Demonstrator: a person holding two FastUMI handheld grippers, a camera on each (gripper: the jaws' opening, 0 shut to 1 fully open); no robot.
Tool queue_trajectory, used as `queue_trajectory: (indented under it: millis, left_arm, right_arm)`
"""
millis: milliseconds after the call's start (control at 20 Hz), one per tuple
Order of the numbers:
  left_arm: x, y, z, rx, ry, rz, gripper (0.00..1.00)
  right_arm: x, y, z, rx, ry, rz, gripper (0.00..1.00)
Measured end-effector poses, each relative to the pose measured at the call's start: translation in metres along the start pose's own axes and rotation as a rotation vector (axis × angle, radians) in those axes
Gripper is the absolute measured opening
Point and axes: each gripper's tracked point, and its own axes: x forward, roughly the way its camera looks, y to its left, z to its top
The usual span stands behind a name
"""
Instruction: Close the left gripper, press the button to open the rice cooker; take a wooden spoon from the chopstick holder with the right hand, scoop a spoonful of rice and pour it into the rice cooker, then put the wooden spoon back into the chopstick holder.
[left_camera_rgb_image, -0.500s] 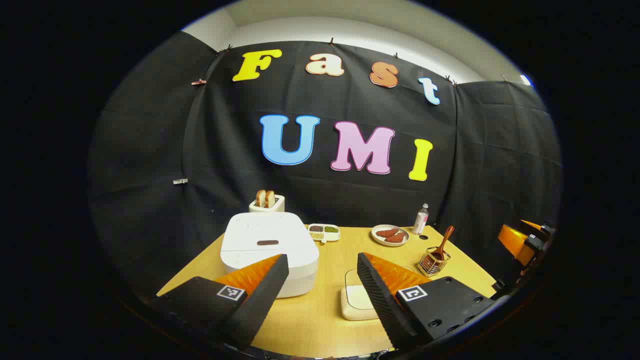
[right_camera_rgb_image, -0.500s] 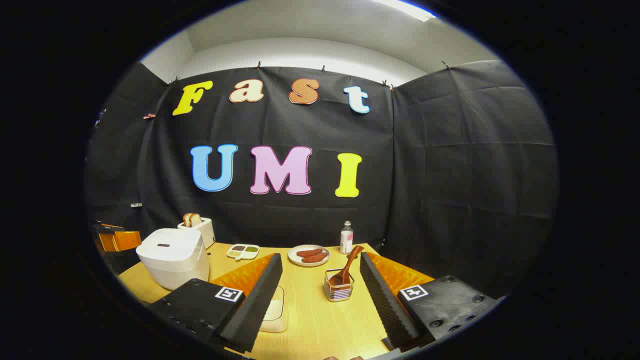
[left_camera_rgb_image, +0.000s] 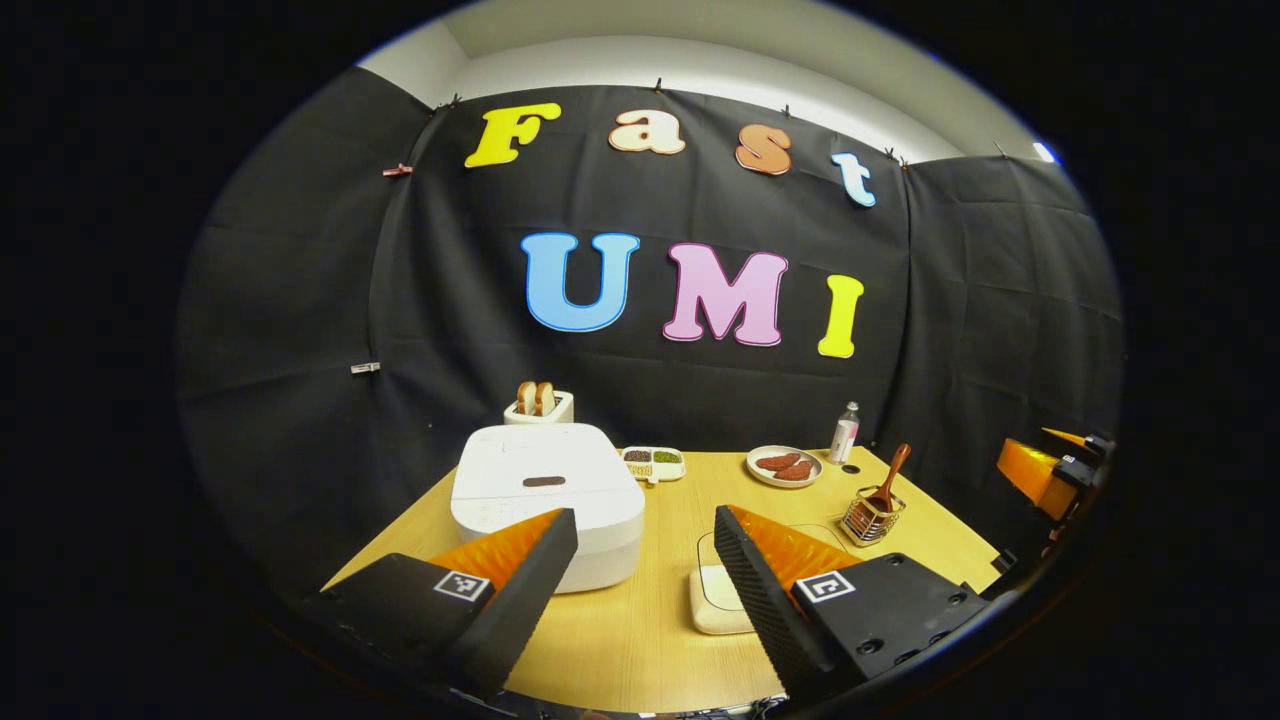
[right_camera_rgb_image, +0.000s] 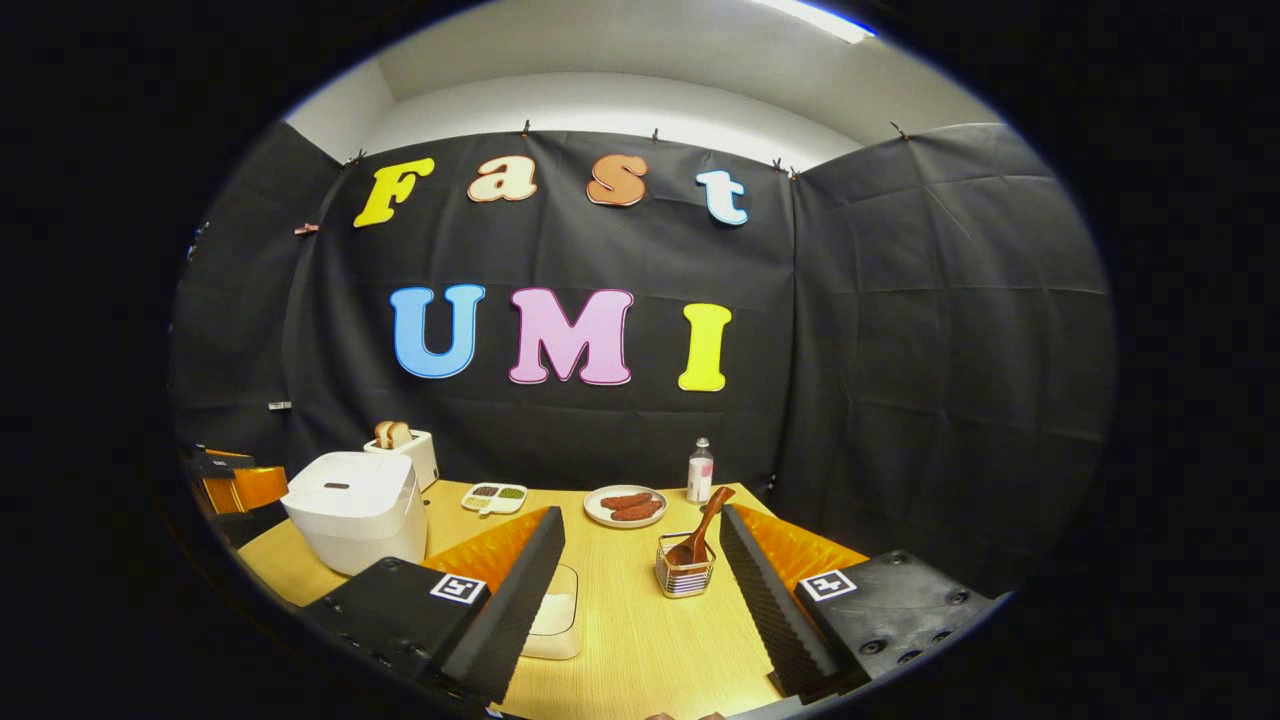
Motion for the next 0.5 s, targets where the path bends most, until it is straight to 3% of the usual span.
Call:
queue_trajectory:
  millis: [500]
  left_arm:
    - [0.003, 0.016, 0.001, 0.014, 0.011, 0.01, 0.95]
  right_arm:
    - [0.005, 0.006, -0.011, 0.023, 0.027, 0.005, 0.98]
